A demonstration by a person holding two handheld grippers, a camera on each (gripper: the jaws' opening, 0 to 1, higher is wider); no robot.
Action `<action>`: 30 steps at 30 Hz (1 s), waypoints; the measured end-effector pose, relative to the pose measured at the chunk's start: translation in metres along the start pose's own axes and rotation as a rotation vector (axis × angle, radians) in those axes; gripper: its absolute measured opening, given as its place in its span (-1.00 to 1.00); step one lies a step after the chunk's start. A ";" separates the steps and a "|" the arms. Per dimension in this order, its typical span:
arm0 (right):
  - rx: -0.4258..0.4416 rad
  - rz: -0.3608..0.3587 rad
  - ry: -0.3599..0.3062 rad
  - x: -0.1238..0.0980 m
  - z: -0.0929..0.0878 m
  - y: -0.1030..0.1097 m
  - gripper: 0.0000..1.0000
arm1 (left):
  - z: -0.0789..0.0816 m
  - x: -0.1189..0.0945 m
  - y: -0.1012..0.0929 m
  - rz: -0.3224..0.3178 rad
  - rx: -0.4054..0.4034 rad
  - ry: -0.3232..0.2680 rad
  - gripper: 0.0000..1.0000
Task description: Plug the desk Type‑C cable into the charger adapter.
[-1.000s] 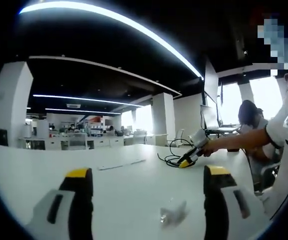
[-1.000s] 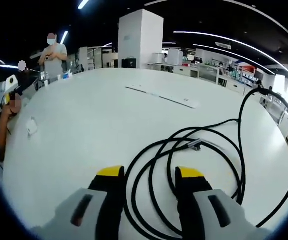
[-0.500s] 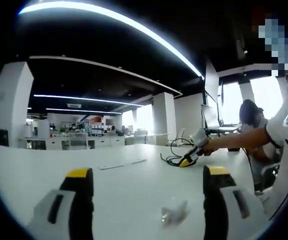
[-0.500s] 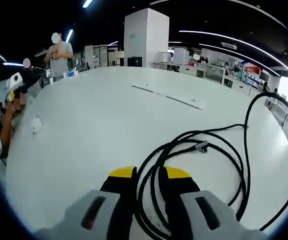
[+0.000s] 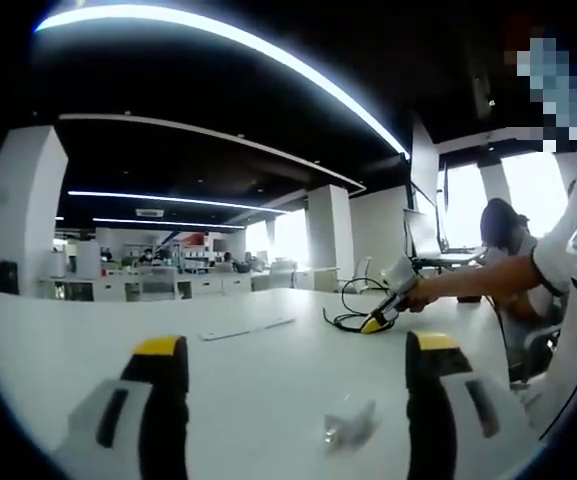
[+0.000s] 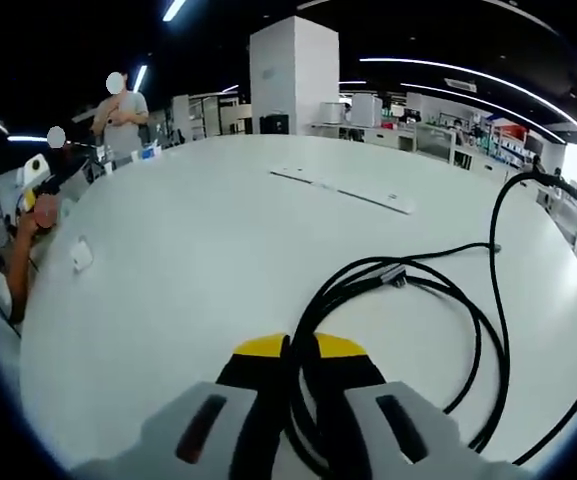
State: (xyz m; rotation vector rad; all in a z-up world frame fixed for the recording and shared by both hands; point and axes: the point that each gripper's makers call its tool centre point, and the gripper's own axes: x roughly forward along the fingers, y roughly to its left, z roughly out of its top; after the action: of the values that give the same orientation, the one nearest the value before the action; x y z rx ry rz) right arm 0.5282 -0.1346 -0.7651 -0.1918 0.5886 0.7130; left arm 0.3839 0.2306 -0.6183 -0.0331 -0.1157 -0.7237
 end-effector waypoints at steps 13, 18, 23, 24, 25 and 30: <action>-0.036 0.017 0.013 -0.009 -0.005 -0.004 -0.87 | 0.001 -0.002 0.001 0.003 0.006 0.002 0.80; -0.056 0.033 0.020 -0.013 -0.008 -0.003 -0.87 | 0.002 -0.003 0.001 0.005 0.009 0.001 0.80; -0.062 0.073 0.019 -0.019 -0.013 0.008 -0.87 | 0.000 -0.004 0.001 0.004 0.010 0.006 0.80; -0.054 0.085 0.017 -0.020 -0.013 0.009 -0.87 | 0.000 -0.004 0.001 0.005 0.011 0.006 0.80; -0.050 0.094 0.013 -0.020 -0.013 0.008 -0.87 | 0.000 -0.005 0.001 0.005 0.011 0.005 0.80; -0.045 0.123 0.000 -0.025 -0.014 0.002 -0.87 | 0.000 -0.006 0.002 0.007 0.014 0.008 0.80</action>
State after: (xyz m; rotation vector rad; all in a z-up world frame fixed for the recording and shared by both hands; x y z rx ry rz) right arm 0.5054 -0.1517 -0.7629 -0.1985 0.5887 0.8461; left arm 0.3809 0.2359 -0.6186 -0.0170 -0.1133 -0.7156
